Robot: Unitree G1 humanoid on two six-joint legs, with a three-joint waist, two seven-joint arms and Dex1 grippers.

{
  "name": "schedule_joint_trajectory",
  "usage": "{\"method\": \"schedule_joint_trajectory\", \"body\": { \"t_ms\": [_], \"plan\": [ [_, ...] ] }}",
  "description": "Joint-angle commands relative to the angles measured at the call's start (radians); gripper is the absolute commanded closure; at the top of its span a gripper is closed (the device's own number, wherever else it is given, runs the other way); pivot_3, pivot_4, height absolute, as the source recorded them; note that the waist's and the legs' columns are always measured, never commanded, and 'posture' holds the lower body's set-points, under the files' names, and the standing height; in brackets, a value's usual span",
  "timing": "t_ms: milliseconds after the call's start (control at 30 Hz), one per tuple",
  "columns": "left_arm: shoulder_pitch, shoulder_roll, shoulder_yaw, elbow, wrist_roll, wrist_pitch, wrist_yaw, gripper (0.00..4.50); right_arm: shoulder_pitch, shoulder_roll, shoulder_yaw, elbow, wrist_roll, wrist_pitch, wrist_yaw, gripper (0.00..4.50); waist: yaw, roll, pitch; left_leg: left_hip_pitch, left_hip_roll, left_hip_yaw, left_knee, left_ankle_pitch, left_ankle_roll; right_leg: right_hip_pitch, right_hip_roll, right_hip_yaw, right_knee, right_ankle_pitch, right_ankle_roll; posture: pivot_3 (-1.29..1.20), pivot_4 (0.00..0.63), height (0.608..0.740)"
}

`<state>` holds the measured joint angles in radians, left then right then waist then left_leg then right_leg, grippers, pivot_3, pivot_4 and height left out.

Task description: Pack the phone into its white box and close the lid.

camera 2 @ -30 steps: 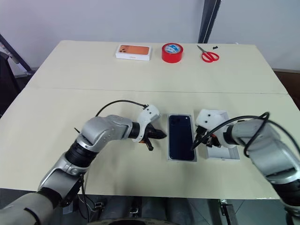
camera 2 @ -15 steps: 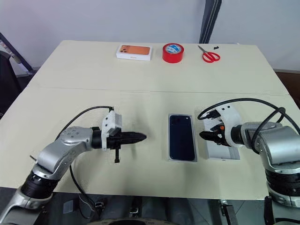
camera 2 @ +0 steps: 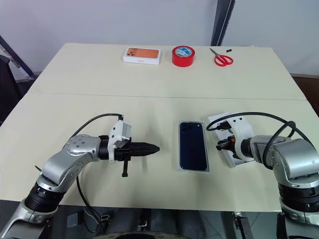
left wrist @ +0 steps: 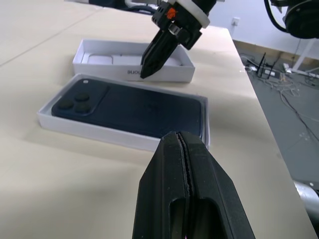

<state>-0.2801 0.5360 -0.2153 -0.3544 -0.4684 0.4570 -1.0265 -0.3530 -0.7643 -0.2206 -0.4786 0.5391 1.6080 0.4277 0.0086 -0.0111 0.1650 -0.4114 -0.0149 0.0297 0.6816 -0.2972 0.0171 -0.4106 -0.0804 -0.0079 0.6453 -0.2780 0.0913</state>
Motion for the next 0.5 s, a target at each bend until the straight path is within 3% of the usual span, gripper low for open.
{"method": "schedule_joint_trajectory", "body": {
  "t_ms": [33, 100, 167, 267, 367, 400, 500],
  "plan": [
    [-0.003, -0.016, 0.071, 0.018, -0.015, -0.017, 0.049, 4.5, -0.096, 0.005, -0.117, 0.011, 0.083, 0.006, -0.044, 4.43, -0.004, 0.0, 0.0, 0.0, 0.0, 0.0, 0.0, 0.0, 0.0, 0.0, 0.0, 0.0, 0.0, 0.0, 0.0, 0.0, 0.15, 0.725],
    [-0.008, -0.028, 0.121, 0.05, -0.018, -0.014, 0.098, 4.5, -0.167, 0.05, -0.188, 0.046, 0.194, 0.006, -0.056, 4.43, -0.008, 0.0, 0.0, 0.0, 0.0, 0.0, 0.0, 0.0, 0.0, 0.0, 0.001, 0.0, 0.001, 0.0, 0.0, 0.0, 0.15, 0.725],
    [-0.012, -0.031, 0.169, 0.089, 0.0, -0.022, 0.149, 4.5, -0.225, 0.116, -0.244, 0.087, 0.397, 0.006, -0.089, 4.43, -0.015, 0.0, 0.0, 0.0, 0.001, 0.0, 0.0, 0.0, 0.0, 0.0, 0.002, 0.0, 0.001, 0.0, 0.0, 0.0, 0.15, 0.725],
    [-0.024, -0.017, 0.223, 0.159, 0.053, -0.064, 0.212, 4.5, -0.272, 0.24, -0.266, 0.16, 0.731, 0.006, -0.26, 4.43, -0.024, 0.0, 0.0, 0.001, 0.002, 0.0, 0.0, 0.0, 0.0, 0.0, 0.003, -0.001, 0.002, 0.0, 0.001, 0.0, 0.15, 0.725],
    [-0.037, 0.005, 0.247, 0.211, 0.105, -0.114, 0.243, 4.5, -0.172, 0.217, -0.049, 0.204, 1.315, -0.305, -0.666, 4.43, -0.02, -0.001, 0.001, 0.0, 0.002, 0.0, 0.0, 0.0, 0.0, 0.0, 0.003, -0.001, 0.003, 0.0, 0.001, 0.0, 0.15, 0.725],
    [-0.04, 0.014, 0.248, 0.224, 0.121, -0.13, 0.246, 4.5, -0.14, 0.255, 0.008, 0.191, 1.403, -0.395, -0.75, 4.43, -0.02, -0.001, 0.001, 0.0, 0.002, 0.0, 0.0, 0.0, 0.0, 0.0, 0.002, -0.001, 0.003, 0.0, 0.001, 0.0, 0.15, 0.725],
    [-0.044, 0.034, 0.244, 0.243, 0.148, -0.158, 0.244, 4.5, -0.052, 0.429, 0.105, 0.103, 1.433, -0.56, -0.894, 4.43, -0.024, -0.001, 0.001, 0.0, 0.002, 0.001, 0.001, 0.0, 0.001, 0.0, 0.002, -0.001, 0.002, 0.0, 0.001, 0.0, 0.15, 0.725]
  ]
}}
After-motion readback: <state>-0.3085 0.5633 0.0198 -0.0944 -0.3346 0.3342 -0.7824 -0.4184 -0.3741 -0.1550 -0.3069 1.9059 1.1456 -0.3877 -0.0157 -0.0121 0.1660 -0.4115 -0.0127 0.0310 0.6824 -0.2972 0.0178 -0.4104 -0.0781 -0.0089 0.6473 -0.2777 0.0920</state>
